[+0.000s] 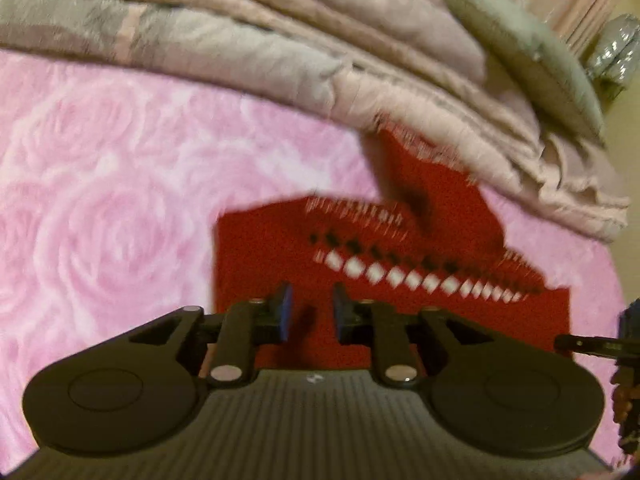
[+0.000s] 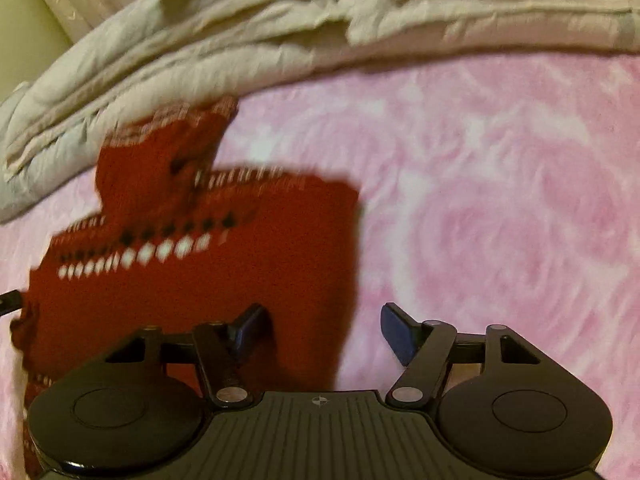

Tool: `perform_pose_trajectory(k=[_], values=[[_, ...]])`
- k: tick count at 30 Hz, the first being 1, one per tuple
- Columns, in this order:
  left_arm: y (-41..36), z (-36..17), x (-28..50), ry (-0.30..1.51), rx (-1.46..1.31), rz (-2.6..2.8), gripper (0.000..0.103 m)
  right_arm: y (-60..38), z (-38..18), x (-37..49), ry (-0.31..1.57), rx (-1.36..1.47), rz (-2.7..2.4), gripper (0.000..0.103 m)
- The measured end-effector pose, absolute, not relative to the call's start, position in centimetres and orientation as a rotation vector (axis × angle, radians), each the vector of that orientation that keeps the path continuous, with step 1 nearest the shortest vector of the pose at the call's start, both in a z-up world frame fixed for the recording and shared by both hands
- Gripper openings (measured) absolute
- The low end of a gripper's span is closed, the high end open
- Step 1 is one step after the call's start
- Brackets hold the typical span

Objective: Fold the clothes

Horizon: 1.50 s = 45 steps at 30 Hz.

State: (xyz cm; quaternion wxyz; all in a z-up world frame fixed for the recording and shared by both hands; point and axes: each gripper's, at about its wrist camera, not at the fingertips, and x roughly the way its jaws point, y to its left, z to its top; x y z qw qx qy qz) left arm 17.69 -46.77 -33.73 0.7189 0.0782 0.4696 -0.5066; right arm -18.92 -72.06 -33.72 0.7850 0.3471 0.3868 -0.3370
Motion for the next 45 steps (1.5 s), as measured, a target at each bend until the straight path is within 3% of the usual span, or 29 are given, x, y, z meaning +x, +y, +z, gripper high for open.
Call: perform_pose_trajectory(k=[3,5,10,18,19,20,21,23,24,29,33,34,35,36,37,38,41,44,45], values=[[-49.2,-33.0,18.8,1.053,0.149,-1.144,0.031,-75.0,-33.0,-16.7,0.779,0.798,-0.676,0.068],[-51.7,-33.2,19.3,1.079,0.131,-1.162,0.042,-77.2,-33.0,-14.5,0.743,0.851,-0.622,0.069],[-57.5,-36.0,19.5,1.191,0.029,-1.188,0.043,-81.1,-35.2,-9.1,0.662,1.048,-0.534,0.069],[-65.4,-39.3,21.8,1.284,-0.085,-1.149,0.053,-85.7,-39.5,-1.9,0.587,1.225,-0.512,0.068],[-65.9,-39.7,22.0,1.295,-0.097,-1.148,0.051,-85.9,-39.7,-1.5,0.575,1.221,-0.512,0.068],[-66.2,-40.1,22.2,1.302,-0.117,-1.158,0.043,-86.1,-39.8,-1.1,0.567,1.217,-0.51,0.049],[-66.4,-40.3,22.2,1.301,-0.145,-1.18,0.037,-86.2,-39.9,-0.8,0.57,1.206,-0.502,0.013],[-66.1,-40.1,22.3,1.29,-0.218,-1.258,0.007,-86.2,-39.5,-0.7,0.555,1.173,-0.491,0.009],[-65.9,-39.9,22.2,1.281,-0.254,-1.302,0.003,-86.1,-39.0,-0.9,0.537,1.148,-0.485,0.009],[-61.0,-36.5,21.3,1.15,-0.308,-1.501,0.003,-81.9,-32.5,-5.3,0.355,0.874,-0.387,0.008],[-53.3,-34.2,18.2,1.082,-0.216,-1.614,0.004,-74.7,-28.4,-10.7,0.422,0.672,-0.308,0.009],[-51.4,-34.4,17.1,1.107,-0.154,-1.617,0.007,-72.7,-28.4,-12.0,0.485,0.672,-0.301,0.009],[-49.5,-34.9,16.2,1.149,-0.087,-1.59,0.009,-70.8,-28.5,-13.4,0.553,0.677,-0.297,0.023],[-47.6,-35.7,15.5,1.194,-0.021,-1.542,0.009,-69.0,-29.0,-14.9,0.642,0.703,-0.319,0.057],[-45.7,-36.5,14.7,1.237,0.046,-1.492,0.009,-67.4,-29.7,-16.4,0.727,0.722,-0.378,0.077],[-44.0,-37.0,14.3,1.271,0.087,-1.443,0.009,-66.5,-30.1,-17.7,0.772,0.741,-0.432,0.084],[-42.2,-36.3,15.2,1.25,0.048,-1.364,0.009,-66.3,-30.1,-20.0,0.772,0.817,-0.533,0.084],[-44.5,-34.1,15.5,1.115,-0.001,-1.36,0.009,-67.5,-28.6,-18.0,0.694,0.778,-0.569,0.083],[-45.3,-33.8,15.2,1.077,0.012,-1.372,0.009,-67.5,-27.9,-17.1,0.664,0.756,-0.554,0.079]])
